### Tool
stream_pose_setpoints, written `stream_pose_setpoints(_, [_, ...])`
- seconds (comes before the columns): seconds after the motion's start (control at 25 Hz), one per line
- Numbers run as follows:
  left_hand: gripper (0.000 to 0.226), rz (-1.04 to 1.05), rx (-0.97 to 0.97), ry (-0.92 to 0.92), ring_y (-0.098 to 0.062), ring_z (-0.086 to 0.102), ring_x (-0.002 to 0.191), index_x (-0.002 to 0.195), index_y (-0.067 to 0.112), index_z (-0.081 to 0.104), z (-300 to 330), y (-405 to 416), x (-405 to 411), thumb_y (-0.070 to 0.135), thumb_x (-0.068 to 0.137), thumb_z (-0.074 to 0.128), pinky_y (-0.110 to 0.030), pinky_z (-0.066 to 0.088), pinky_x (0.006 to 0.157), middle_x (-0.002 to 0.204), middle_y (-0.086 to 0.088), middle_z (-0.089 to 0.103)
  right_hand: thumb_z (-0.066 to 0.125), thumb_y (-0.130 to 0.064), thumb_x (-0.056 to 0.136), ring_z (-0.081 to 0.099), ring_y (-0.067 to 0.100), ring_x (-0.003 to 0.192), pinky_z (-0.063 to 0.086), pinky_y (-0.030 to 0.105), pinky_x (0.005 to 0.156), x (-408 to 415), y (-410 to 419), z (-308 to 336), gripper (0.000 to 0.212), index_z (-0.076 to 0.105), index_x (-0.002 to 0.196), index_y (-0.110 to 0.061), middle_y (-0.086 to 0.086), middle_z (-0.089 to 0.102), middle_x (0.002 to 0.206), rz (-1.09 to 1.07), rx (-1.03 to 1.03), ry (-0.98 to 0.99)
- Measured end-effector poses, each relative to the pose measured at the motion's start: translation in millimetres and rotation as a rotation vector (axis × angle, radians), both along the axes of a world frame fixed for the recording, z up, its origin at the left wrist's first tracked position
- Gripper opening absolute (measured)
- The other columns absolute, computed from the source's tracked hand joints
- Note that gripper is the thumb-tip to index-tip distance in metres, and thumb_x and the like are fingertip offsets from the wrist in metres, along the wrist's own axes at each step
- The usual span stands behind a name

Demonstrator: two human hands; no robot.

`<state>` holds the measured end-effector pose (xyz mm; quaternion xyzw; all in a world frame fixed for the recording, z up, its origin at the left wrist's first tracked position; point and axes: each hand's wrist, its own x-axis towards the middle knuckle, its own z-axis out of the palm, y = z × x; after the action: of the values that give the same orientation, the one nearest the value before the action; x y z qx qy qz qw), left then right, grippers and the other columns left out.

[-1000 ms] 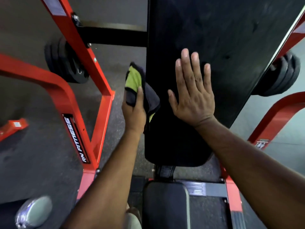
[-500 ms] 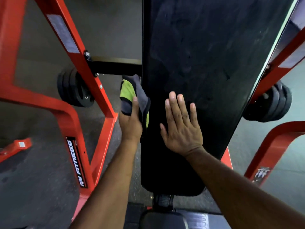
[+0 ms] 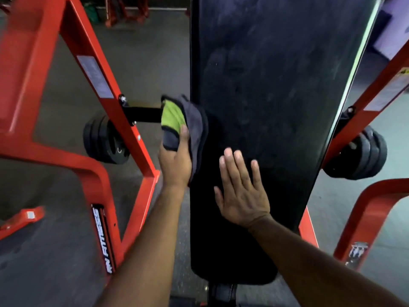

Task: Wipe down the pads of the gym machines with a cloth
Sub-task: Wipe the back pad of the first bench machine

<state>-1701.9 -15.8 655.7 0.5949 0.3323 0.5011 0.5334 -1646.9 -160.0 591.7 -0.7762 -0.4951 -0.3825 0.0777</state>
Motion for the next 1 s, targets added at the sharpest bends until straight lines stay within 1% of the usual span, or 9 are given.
stream_pose_setpoints(0.08, [0.026, 0.023, -0.147, 0.074, 0.009, 0.058, 0.09, 0.108, 0.023, 0.058, -74.0, -25.4, -34.9, 0.039, 0.089, 0.063, 0.0, 0.038, 0.073, 0.102, 0.006, 0.062, 0.043, -0.038, 0.097, 0.011, 0.03, 0.151, 0.007, 0.05, 0.122, -0.6, 0.1, -0.8, 0.075, 0.014, 0.155, -0.001, 0.014, 0.013, 0.163, 0.0, 0.003, 0.025])
stream_pose_setpoints(0.16, [0.038, 0.008, -0.275, 0.178, -0.025, 0.07, 0.082, 0.092, 0.014, 0.065, -141.3, -48.1, -67.8, 0.05, 0.082, 0.057, -0.022, 0.045, 0.067, 0.082, -0.011, 0.072, 0.042, -0.037, 0.097, 0.013, 0.03, 0.15, 0.008, 0.05, 0.122, -1.8, 1.5, -0.3, 0.073, 0.016, 0.154, -0.001, 0.014, 0.013, 0.162, -0.007, 0.018, 0.045])
stream_pose_setpoints(0.24, [0.016, -0.035, -0.355, 0.228, 0.0, 0.068, 0.069, 0.09, 0.015, 0.065, -183.5, -65.0, -95.0, 0.026, 0.091, 0.054, -0.021, 0.043, 0.063, 0.071, 0.016, 0.072, 0.041, -0.037, 0.098, 0.016, 0.031, 0.149, 0.008, 0.05, 0.122, -2.9, 1.2, -0.2, 0.071, 0.02, 0.154, 0.0, 0.014, 0.014, 0.16, -0.017, 0.016, 0.061])
stream_pose_setpoints(0.32, [0.029, -0.041, -0.358, 0.224, 0.014, 0.059, 0.064, 0.091, 0.033, 0.067, -201.5, -71.6, -102.2, 0.01, 0.091, 0.05, -0.012, 0.043, 0.063, 0.068, 0.029, 0.067, 0.04, -0.037, 0.099, 0.016, 0.031, 0.149, 0.007, 0.05, 0.122, -1.7, 0.3, -1.1, 0.069, 0.021, 0.153, 0.0, 0.015, 0.017, 0.16, -0.033, 0.004, 0.062])
stream_pose_setpoints(0.44, [0.032, -0.026, -0.381, 0.12, -0.017, 0.069, 0.104, 0.113, 0.035, 0.069, -190.2, -69.3, -93.8, 0.021, 0.089, 0.053, -0.046, 0.05, 0.085, 0.106, -0.003, 0.075, 0.039, -0.037, 0.099, 0.014, 0.03, 0.15, 0.007, 0.05, 0.122, -2.8, -0.3, -3.6, 0.07, 0.018, 0.154, 0.0, 0.014, 0.014, 0.161, -0.03, 0.005, 0.078])
stream_pose_setpoints(0.52, [0.032, 0.025, -0.308, 0.038, -0.01, 0.059, 0.122, 0.12, 0.031, 0.062, -156.6, -54.7, -75.8, 0.028, 0.089, 0.058, -0.038, 0.047, 0.097, 0.118, 0.016, 0.07, 0.04, -0.037, 0.098, 0.013, 0.029, 0.15, 0.009, 0.05, 0.122, -2.6, -0.6, -2.8, 0.071, 0.015, 0.155, -0.001, 0.013, 0.01, 0.161, -0.035, 0.002, 0.065])
stream_pose_setpoints(0.6, [0.034, 0.069, -0.169, 0.007, 0.008, 0.059, 0.113, 0.118, 0.027, 0.062, -100.0, -37.5, -47.7, 0.04, 0.086, 0.061, -0.019, 0.042, 0.097, 0.111, 0.028, 0.068, 0.04, -0.037, 0.098, 0.01, 0.029, 0.151, 0.009, 0.05, 0.122, -3.4, 0.1, -0.4, 0.072, 0.013, 0.155, -0.001, 0.013, 0.008, 0.163, -0.043, -0.01, 0.054])
stream_pose_setpoints(0.72, [0.04, 0.135, -0.01, -0.022, 0.002, 0.056, 0.114, 0.124, 0.012, 0.064, -6.9, -7.0, -4.2, 0.036, 0.091, 0.064, -0.001, 0.035, 0.089, 0.121, 0.009, 0.065, 0.037, -0.037, 0.099, 0.006, 0.028, 0.152, 0.006, 0.05, 0.123, -2.6, -0.7, 3.2, 0.073, 0.009, 0.156, -0.001, 0.014, 0.007, 0.164, -0.053, -0.03, 0.045])
stream_pose_setpoints(1.0, [0.063, 0.069, 0.161, 0.004, -0.019, 0.053, 0.127, 0.137, 0.027, 0.053, 155.5, 52.5, 69.5, 0.062, 0.085, 0.059, -0.021, 0.037, 0.093, 0.135, 0.002, 0.061, 0.023, -0.039, 0.103, 0.001, 0.026, 0.153, 0.0, 0.048, 0.123, 1.8, 0.1, -5.0, 0.067, 0.005, 0.156, -0.003, 0.013, -0.001, 0.165, -0.007, -0.023, 0.056])
